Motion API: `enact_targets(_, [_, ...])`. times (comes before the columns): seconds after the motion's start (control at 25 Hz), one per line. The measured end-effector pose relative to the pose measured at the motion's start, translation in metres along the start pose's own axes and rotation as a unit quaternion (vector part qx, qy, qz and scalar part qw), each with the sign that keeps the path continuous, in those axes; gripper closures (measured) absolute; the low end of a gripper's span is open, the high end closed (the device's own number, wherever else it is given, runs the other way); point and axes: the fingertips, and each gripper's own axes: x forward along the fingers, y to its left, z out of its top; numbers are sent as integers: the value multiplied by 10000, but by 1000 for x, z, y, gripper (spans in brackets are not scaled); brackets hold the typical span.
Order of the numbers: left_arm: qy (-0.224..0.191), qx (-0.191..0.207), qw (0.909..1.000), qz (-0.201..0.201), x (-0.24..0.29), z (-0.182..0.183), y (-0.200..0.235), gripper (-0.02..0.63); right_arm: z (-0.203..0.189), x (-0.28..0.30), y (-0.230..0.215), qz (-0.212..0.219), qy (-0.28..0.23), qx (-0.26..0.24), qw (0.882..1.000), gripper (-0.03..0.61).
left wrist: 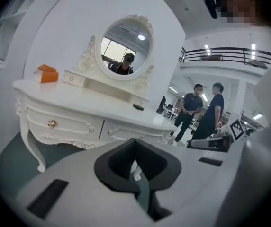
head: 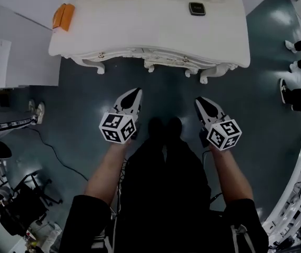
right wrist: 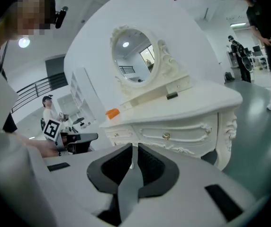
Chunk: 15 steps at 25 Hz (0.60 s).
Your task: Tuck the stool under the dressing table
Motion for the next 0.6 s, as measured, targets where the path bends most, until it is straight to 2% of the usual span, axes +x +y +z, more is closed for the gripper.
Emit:
enact_targets(0.2, [-154,350,9992,-141,-54,45,-54,607,52,-41,54,384,-406,364,9978,537])
enact_targets(0.48, [-460,759,9958,-225,-108,106,-115,607,103,-79,130,804,-680,-238,9942,541])
enact_targets(0.6, [-557,936,9935,-343,-128,122,-136,607,112,-94,151,921,-756,-211,9927,547])
